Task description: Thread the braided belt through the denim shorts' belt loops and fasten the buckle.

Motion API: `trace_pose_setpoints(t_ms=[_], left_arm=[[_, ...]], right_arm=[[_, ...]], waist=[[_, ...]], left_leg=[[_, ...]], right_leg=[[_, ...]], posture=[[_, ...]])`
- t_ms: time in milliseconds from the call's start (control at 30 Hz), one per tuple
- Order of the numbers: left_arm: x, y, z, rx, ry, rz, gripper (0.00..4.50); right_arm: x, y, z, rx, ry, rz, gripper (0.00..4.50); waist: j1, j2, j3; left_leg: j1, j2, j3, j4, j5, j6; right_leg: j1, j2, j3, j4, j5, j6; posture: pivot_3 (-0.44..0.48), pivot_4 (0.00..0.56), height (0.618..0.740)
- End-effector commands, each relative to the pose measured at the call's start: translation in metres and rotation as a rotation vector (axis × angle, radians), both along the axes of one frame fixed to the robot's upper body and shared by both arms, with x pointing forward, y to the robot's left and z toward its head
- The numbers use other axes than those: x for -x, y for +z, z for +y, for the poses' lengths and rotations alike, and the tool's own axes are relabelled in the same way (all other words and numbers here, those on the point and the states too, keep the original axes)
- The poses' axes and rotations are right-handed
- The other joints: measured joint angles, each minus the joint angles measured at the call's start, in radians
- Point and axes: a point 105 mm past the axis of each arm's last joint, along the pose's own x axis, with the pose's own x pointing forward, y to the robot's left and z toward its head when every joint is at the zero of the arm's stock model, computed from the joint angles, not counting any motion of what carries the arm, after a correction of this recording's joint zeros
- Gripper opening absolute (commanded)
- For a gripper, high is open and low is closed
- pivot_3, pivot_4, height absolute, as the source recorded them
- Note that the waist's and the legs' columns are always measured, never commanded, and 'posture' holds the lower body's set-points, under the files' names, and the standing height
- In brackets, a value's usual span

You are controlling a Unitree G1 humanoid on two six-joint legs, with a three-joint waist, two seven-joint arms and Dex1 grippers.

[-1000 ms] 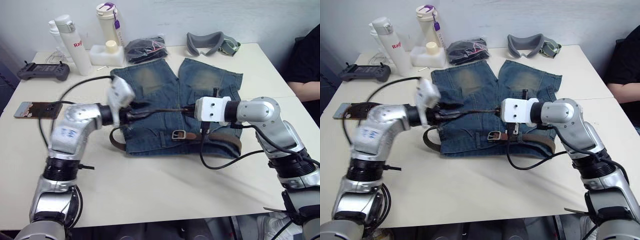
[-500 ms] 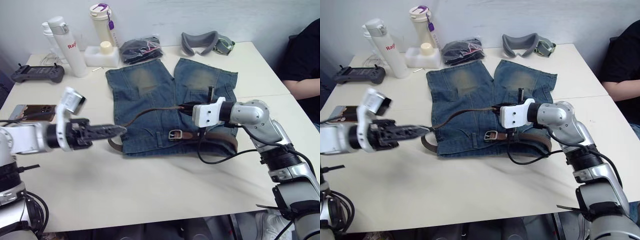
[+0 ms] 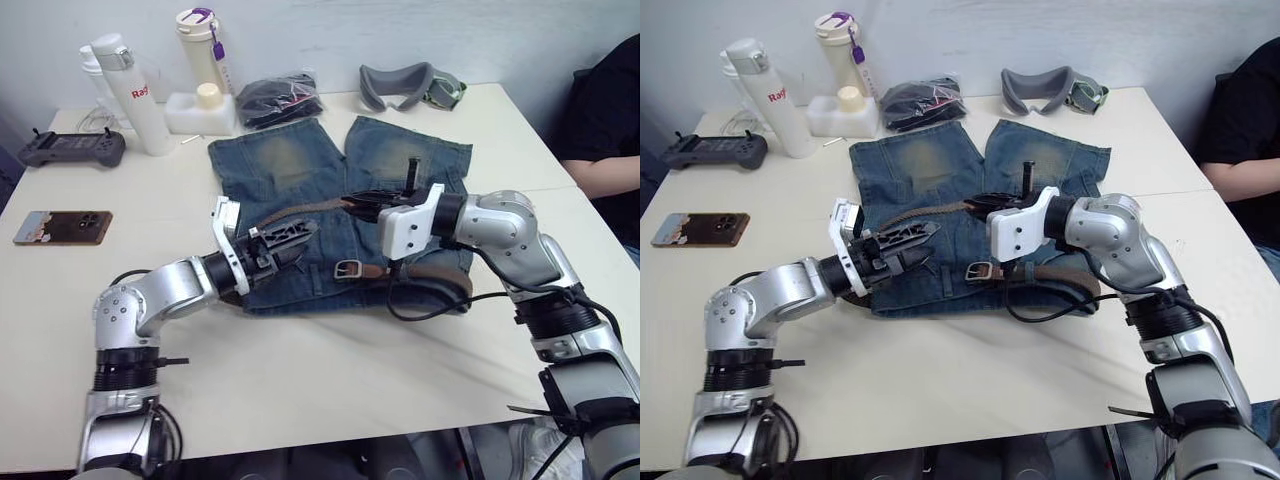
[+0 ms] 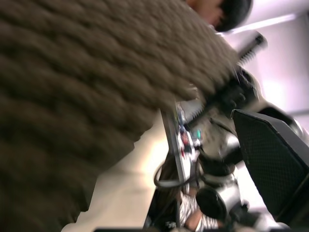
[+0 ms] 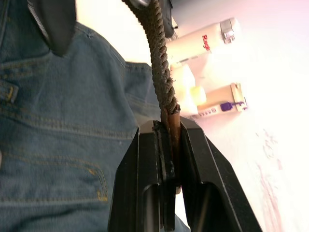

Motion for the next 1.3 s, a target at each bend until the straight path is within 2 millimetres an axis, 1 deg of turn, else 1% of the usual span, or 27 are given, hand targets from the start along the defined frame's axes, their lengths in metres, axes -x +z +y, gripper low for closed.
trace_pose_setpoints(t_ms=[33, 167, 267, 300, 333, 367, 400, 433, 500, 600, 633, 833, 900, 933, 1000, 1133, 1200, 1300], left_arm=[[-0.003, 0.023, 0.001, 0.052, 0.04, -0.05, 4.46], [-0.006, 0.029, -0.001, 0.088, 0.069, -0.044, 4.46], [-0.007, 0.024, -0.001, 0.07, 0.082, -0.019, 4.46], [-0.007, 0.021, -0.001, 0.057, 0.088, -0.006, 4.05], [-0.007, 0.017, 0.0, 0.044, 0.094, 0.008, 3.89], [-0.007, 0.014, 0.001, 0.03, 0.099, 0.017, 3.58], [-0.007, 0.01, 0.002, 0.002, 0.106, 0.029, 3.16], [-0.007, 0.007, 0.003, -0.019, 0.109, 0.04, 2.62], [-0.009, 0.003, 0.004, -0.034, 0.122, 0.062, 1.69], [-0.015, 0.004, 0.007, -0.007, 0.167, 0.098, 0.28], [-0.017, 0.004, 0.007, 0.005, 0.176, 0.105, 0.04], [-0.018, 0.007, 0.004, 0.04, 0.186, 0.115, 0.04], [-0.019, 0.008, 0.006, 0.044, 0.192, 0.115, 0.0], [-0.019, 0.008, 0.007, 0.046, 0.197, 0.115, 0.0], [-0.019, 0.009, 0.011, 0.045, 0.206, 0.11, 0.0], [-0.016, 0.007, 0.024, 0.027, 0.218, 0.086, 0.0], [-0.013, 0.006, 0.029, 0.018, 0.217, 0.073, 0.0], [-0.007, -0.001, 0.038, -0.001, 0.216, 0.063, 0.0]], right_arm=[[0.006, 0.013, -0.003, -0.017, 0.003, -0.056, 0.0], [0.006, 0.011, -0.004, -0.006, -0.005, -0.058, 0.0], [0.006, 0.011, -0.004, -0.002, -0.007, -0.06, 0.0], [0.006, 0.011, -0.003, -0.001, -0.006, -0.061, 0.0], [0.007, 0.011, -0.003, -0.004, -0.003, -0.059, 0.0], [0.007, 0.011, -0.002, -0.008, 0.0, -0.049, 0.0], [0.008, 0.011, -0.002, -0.009, 0.003, -0.041, 0.0], [0.008, 0.011, -0.001, -0.008, 0.006, -0.04, 0.0], [0.01, 0.012, 0.0, -0.017, 0.013, -0.038, 0.0], [0.012, 0.013, 0.0, -0.018, 0.02, -0.039, 0.0], [0.013, 0.012, 0.0, -0.018, 0.022, -0.039, 0.0], [0.014, 0.011, -0.004, -0.048, 0.014, -0.007, 0.0], [0.015, 0.011, -0.008, -0.084, 0.006, 0.056, 0.98], [0.015, 0.01, -0.012, -0.084, -0.003, 0.074, 1.29], [0.013, 0.01, -0.023, -0.086, -0.045, 0.103, 2.2], [0.004, 0.013, -0.065, -0.273, -0.197, 0.339, 4.16], [0.002, 0.011, -0.077, -0.334, -0.257, 0.432, 4.16], [0.005, 0.005, -0.088, -0.398, -0.293, 0.55, 4.16]], waist=[[0.003, 0.0, 0.0], [0.007, 0.0, 0.0], [0.006, 0.0, 0.0], [0.006, 0.0, 0.0], [0.006, 0.0, 0.0], [0.007, 0.0, 0.0], [0.007, 0.0, 0.0], [0.006, 0.0, 0.0], [0.007, 0.0, 0.0], [0.014, 0.0, 0.0], [0.018, 0.0, 0.0], [0.028, -0.001, 0.0], [0.029, -0.001, 0.0], [0.028, -0.001, 0.0], [0.028, -0.001, 0.0], [0.031, -0.001, 0.0], [0.032, -0.001, 0.0], [0.028, -0.001, 0.0]], left_leg=[[0.0, 0.0, 0.001, 0.0, 0.0, 0.0], [0.001, 0.0, 0.002, 0.001, 0.0, 0.001], [0.002, 0.0, 0.003, 0.0, 0.0, 0.001], [0.003, 0.0, 0.004, 0.0, 0.0, 0.001], [0.003, 0.0, 0.004, 0.0, 0.0, 0.001], [0.004, 0.0, 0.005, 0.0, -0.001, 0.001], [0.005, 0.0, 0.005, -0.001, -0.001, 0.001], [0.005, 0.0, 0.005, -0.001, -0.001, 0.001], [0.006, 0.0, 0.006, -0.001, -0.001, 0.001], [0.006, 0.0, 0.006, -0.001, -0.001, 0.001], [0.006, 0.0, 0.006, -0.001, -0.001, 0.001], [0.006, 0.0, 0.007, 0.0, -0.001, 0.001], [0.006, 0.0, 0.007, 0.0, -0.001, 0.001], [0.006, 0.0, 0.007, 0.0, -0.001, 0.001], [0.006, 0.0, 0.007, 0.0, -0.002, 0.001], [0.006, 0.0, 0.007, 0.0, -0.002, 0.002], [0.006, 0.0, 0.007, 0.0, -0.002, 0.003], [0.007, 0.001, 0.007, -0.001, -0.003, 0.003]], right_leg=[[0.0, 0.0, 0.0, 0.0, 0.0, 0.0], [0.001, 0.0, 0.001, 0.0, 0.0, 0.0], [0.001, 0.0, 0.003, 0.0, 0.0, 0.0], [0.001, 0.0, 0.004, 0.0, 0.0, 0.0], [0.002, 0.0, 0.004, 0.0, 0.0, 0.0], [0.002, 0.0, 0.004, 0.0, 0.0, 0.0], [0.003, 0.0, 0.004, 0.0, 0.0, 0.0], [0.003, 0.0, 0.005, 0.0, 0.0, 0.0], [0.003, 0.0, 0.005, 0.0, 0.0, 0.0], [0.003, 0.0, 0.006, -0.001, 0.0, 0.0], [0.003, 0.0, 0.006, -0.001, 0.0, 0.0], [0.004, 0.0, 0.007, -0.001, 0.0, 0.001], [0.004, 0.0, 0.007, -0.001, 0.0, 0.001], [0.004, 0.0, 0.007, -0.001, 0.0, 0.001], [0.004, 0.001, 0.007, -0.002, 0.0, 0.001], [0.004, 0.001, 0.007, -0.002, 0.0, 0.001], [0.005, 0.0, 0.007, -0.002, 0.001, 0.001], [0.005, 0.001, 0.008, -0.002, 0.001, 0.001]], posture=[[0.0, 0.15, 0.74], [0.0, 0.15, 0.74], [0.0, 0.15, 0.74], [0.0, 0.15, 0.74], [0.0, 0.15, 0.74], [0.0, 0.15, 0.74], [0.0, 0.15, 0.74], [0.0, 0.15, 0.74], [0.0, 0.15, 0.74], [0.0, 0.15, 0.74], [0.0, 0.15, 0.74], [0.0, 0.15, 0.74], [0.0, 0.15, 0.74], [0.0, 0.15, 0.74], [0.0, 0.15, 0.74], [0.0, 0.15, 0.74], [0.0, 0.15, 0.74], [0.0, 0.15, 0.74]])
